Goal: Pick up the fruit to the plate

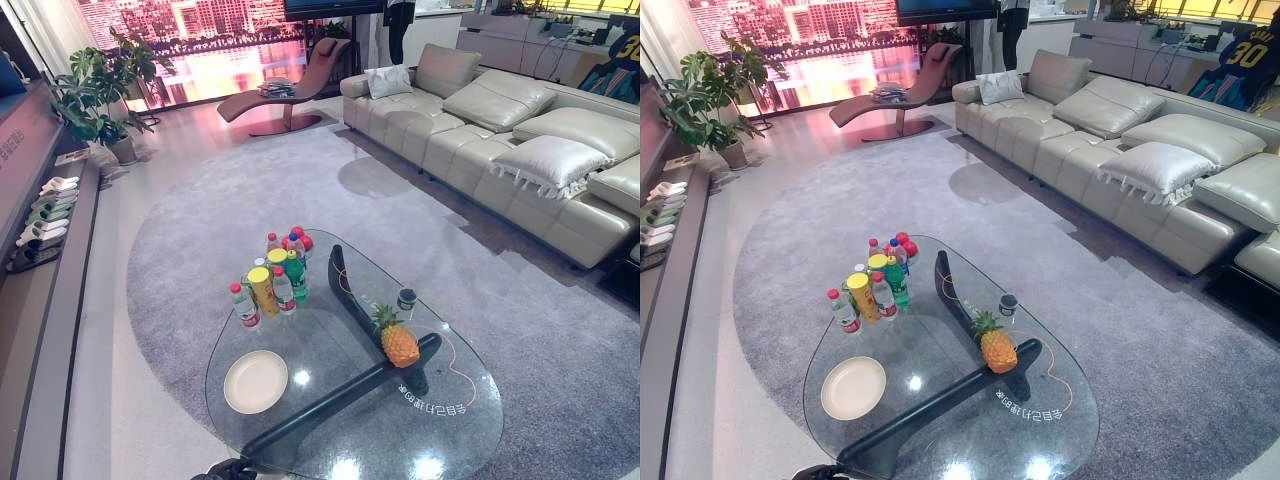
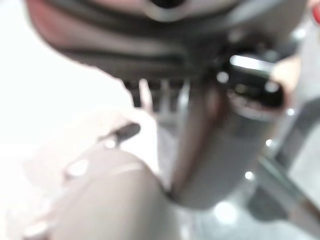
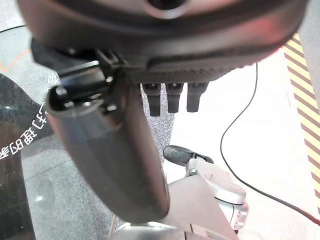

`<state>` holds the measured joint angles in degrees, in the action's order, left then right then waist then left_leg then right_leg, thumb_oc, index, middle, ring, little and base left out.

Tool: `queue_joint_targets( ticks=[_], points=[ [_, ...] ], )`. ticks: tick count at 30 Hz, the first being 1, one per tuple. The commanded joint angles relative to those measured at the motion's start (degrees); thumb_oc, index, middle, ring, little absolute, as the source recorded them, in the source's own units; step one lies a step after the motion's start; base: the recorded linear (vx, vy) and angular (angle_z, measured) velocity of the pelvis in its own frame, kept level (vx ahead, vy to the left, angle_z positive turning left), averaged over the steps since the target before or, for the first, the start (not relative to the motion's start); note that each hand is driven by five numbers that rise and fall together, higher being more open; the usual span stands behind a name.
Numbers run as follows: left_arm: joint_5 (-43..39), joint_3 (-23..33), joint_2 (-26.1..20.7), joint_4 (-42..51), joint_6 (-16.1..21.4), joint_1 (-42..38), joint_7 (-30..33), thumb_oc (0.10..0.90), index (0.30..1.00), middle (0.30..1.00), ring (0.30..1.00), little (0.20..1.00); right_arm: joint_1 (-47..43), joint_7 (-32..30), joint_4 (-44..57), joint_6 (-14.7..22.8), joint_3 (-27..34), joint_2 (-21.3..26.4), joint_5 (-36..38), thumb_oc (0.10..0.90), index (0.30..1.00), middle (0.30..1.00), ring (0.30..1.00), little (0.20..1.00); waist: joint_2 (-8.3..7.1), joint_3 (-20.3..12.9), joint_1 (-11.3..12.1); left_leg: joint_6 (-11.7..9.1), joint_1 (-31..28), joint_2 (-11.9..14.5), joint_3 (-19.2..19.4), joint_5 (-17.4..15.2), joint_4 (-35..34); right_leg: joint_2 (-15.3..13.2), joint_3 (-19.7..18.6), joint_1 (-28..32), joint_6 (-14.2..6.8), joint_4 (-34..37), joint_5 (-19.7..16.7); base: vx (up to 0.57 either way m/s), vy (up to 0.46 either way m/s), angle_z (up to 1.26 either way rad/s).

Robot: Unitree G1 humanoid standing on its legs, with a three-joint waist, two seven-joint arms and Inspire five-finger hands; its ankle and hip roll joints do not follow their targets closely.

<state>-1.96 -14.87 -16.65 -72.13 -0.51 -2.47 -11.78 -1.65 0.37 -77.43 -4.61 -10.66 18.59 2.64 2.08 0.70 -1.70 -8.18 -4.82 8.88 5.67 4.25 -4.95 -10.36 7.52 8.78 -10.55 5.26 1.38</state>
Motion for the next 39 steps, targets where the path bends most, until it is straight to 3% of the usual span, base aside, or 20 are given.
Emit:
queue_joint_targets(
  ticks=[1,8,13,19,22,23,30,35,39],
  points=[
    [0.7,0.7,-1.6,-4.5,0.5,-4.5,0.4,0.800,0.900,0.900,0.900,0.900,-5.4,-0.3,-3.7,0.2,-0.4,1.0,-0.2,0.800,0.900,0.900,0.900,0.900,-1.99,2.3,1.9,1.3,-1.7,-1.3,0.4,-4.6,0.0,0.0,2.5,-2.6,0.3,-0.3,-3.5,0.00,0.000,0.00],
    [0.2,1.1,-1.9,-4.1,0.1,-3.7,0.5,0.800,0.900,0.900,0.900,0.900,-4.7,-0.2,-2.9,0.0,-0.8,1.4,-1.4,0.800,0.900,0.900,0.900,0.900,-2.05,3.5,1.8,1.3,-0.5,-1.2,0.6,-4.0,0.0,0.1,2.2,-3.8,0.2,-0.3,-4.1,0.00,0.000,0.00],
    [-1.9,0.7,-2.2,-3.1,-1.3,-2.9,1.3,0.800,0.900,0.900,0.900,0.900,-3.0,-0.1,-2.1,-0.7,-2.4,1.2,-3.3,0.800,0.900,0.900,0.900,0.900,-1.65,6.3,1.5,1.6,2.9,-1.6,0.0,-2.9,0.0,0.4,1.8,-7.0,0.6,-0.3,-4.7,-0.02,0.009,0.00],
    [-6.5,-0.8,-2.4,-1.7,-1.3,-8.1,3.0,0.800,0.900,0.900,0.900,0.900,-8.2,-1.9,-0.4,-0.9,-4.6,2.9,-1.2,0.800,0.900,0.900,0.900,0.900,0.23,16.4,0.8,2.7,12.9,-3.2,-1.4,0.3,0.0,1.1,0.8,-17.7,2.3,-1.6,-7.2,-0.23,0.030,0.05],
    [-8.4,-1.5,-2.9,-1.3,-1.5,-10.4,3.1,0.800,0.900,0.900,0.900,0.900,-10.3,-2.2,1.0,-1.2,-5.2,3.8,-0.1,0.800,0.900,0.900,0.900,0.900,0.35,19.4,0.8,3.0,15.3,-4.0,-1.8,1.2,0.0,1.2,0.6,-20.8,2.5,-3.4,-7.1,-0.18,-0.011,-0.01],
    [-10.2,-1.9,-3.4,-1.0,-0.9,-11.7,2.7,0.800,0.900,0.900,0.900,0.900,-11.3,-2.4,2.3,-1.1,-5.6,4.6,0.9,0.800,0.900,0.900,0.900,0.900,0.17,21.7,0.9,2.9,17.7,-4.5,-2.3,2.0,1.0,1.0,0.4,-23.2,2.6,-4.9,-7.2,-0.18,-0.015,-0.03],
    [-14.7,-3.9,-4.3,1.3,0.8,-15.2,2.6,0.800,0.900,0.900,0.900,0.900,-14.6,-3.5,4.5,0.3,-6.5,6.1,4.7,0.800,0.900,0.900,0.900,0.900,-0.40,26.8,0.9,2.7,28.0,-5.5,-2.8,2.2,8.3,0.3,0.3,-32.5,2.8,-10.9,-7.3,-0.13,-0.027,-0.03],
    [-27.8,0.2,-6.1,6.3,4.5,-19.8,8.1,0.800,0.900,0.900,0.900,0.900,-19.0,-11.2,8.0,5.9,-4.1,6.3,14.5,0.800,0.900,0.900,0.900,0.900,-0.73,29.1,0.7,2.8,40.1,-6.3,-3.9,1.4,17.3,1.0,-0.6,-43.8,3.3,-19.1,-5.7,-0.13,-0.055,0.04],
    [-31.4,1.5,-6.4,9.2,7.5,-21.2,11.6,0.800,0.900,0.900,0.900,0.900,-19.9,-16.8,9.9,10.4,-1.1,6.2,16.3,0.800,0.900,0.900,0.900,0.900,-0.58,29.1,0.7,3.3,46.7,-6.0,-4.6,-0.8,24.0,1.3,-1.3,-50.4,3.7,-24.7,-4.0,-0.05,-0.042,0.12]
  ],
)
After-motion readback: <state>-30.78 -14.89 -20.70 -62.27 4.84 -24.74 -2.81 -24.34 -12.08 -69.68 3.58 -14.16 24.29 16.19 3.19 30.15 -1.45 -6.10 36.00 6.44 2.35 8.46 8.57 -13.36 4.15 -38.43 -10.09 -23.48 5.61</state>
